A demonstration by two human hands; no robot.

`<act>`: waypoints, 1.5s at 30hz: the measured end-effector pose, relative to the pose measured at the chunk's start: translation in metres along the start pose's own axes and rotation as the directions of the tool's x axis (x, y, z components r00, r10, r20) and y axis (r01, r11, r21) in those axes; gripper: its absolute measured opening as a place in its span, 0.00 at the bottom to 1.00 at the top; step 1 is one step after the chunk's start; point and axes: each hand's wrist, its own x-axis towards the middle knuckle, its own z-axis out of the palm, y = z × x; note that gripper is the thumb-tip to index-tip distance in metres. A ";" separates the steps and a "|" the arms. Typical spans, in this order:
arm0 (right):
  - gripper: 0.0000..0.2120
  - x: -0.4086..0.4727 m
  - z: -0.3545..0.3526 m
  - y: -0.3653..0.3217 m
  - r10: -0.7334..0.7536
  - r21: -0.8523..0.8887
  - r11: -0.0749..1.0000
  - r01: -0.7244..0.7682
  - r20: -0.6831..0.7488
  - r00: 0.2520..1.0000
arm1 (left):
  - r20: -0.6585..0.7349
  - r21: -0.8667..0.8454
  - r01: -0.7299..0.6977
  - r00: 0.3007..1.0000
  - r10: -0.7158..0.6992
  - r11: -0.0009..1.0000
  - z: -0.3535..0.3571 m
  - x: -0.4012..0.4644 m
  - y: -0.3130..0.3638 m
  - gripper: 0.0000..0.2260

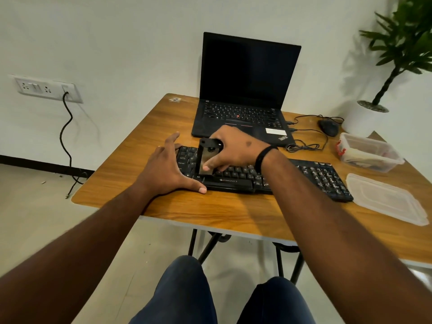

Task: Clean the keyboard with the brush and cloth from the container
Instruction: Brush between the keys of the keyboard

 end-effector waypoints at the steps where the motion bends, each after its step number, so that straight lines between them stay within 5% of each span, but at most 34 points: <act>1: 0.11 -0.002 -0.006 0.002 0.020 -0.021 1.000 -0.019 0.011 1.000 | 0.000 -0.003 -0.001 1.000 0.001 1.000 0.000 0.000 -0.001 0.72; 8: 0.10 -0.023 -0.041 0.023 0.224 -0.110 0.970 -0.219 0.041 0.974 | -0.006 0.001 0.000 1.000 0.000 1.000 0.001 0.001 -0.002 0.72; 14: 0.13 -0.022 -0.019 0.019 0.110 0.041 0.993 -0.108 -0.068 0.992 | -0.008 0.004 -0.002 1.000 0.002 1.000 0.001 0.000 -0.001 0.72; 20: 0.09 -0.034 -0.031 0.033 0.162 -0.046 0.983 -0.178 -0.251 0.954 | 0.006 0.019 -0.016 1.000 0.016 1.000 0.000 -0.001 -0.001 0.72; 22: 0.07 -0.044 -0.035 0.046 0.187 0.134 0.980 -0.144 -0.406 0.895 | 0.007 0.018 -0.020 1.000 0.020 1.000 0.000 0.000 -0.002 0.72; 25: 0.07 -0.057 -0.030 0.064 0.360 0.553 0.832 0.029 -0.580 0.731 | 0.002 0.027 -0.025 1.000 0.025 0.999 0.001 0.000 -0.003 0.72; 30: 0.10 -0.065 -0.017 0.089 0.573 0.719 0.687 0.110 -0.628 0.527 | -0.017 0.002 -0.026 1.000 0.026 1.000 0.003 -0.002 0.003 0.71; 36: 0.11 -0.059 -0.020 0.095 0.561 0.695 0.711 0.105 -0.650 0.513 | -0.089 -0.033 -0.022 0.996 0.019 0.999 0.017 -0.004 0.021 0.70; 40: 0.09 -0.053 -0.030 0.095 0.443 0.598 0.801 0.036 -0.631 0.636 | -0.085 -0.019 -0.006 0.996 0.004 1.000 0.017 -0.003 0.021 0.69; 45: 0.08 -0.031 -0.034 0.093 0.238 0.255 0.963 -0.088 -0.652 0.720 | -0.045 -0.023 -0.006 0.999 0.005 1.000 0.016 -0.002 0.022 0.70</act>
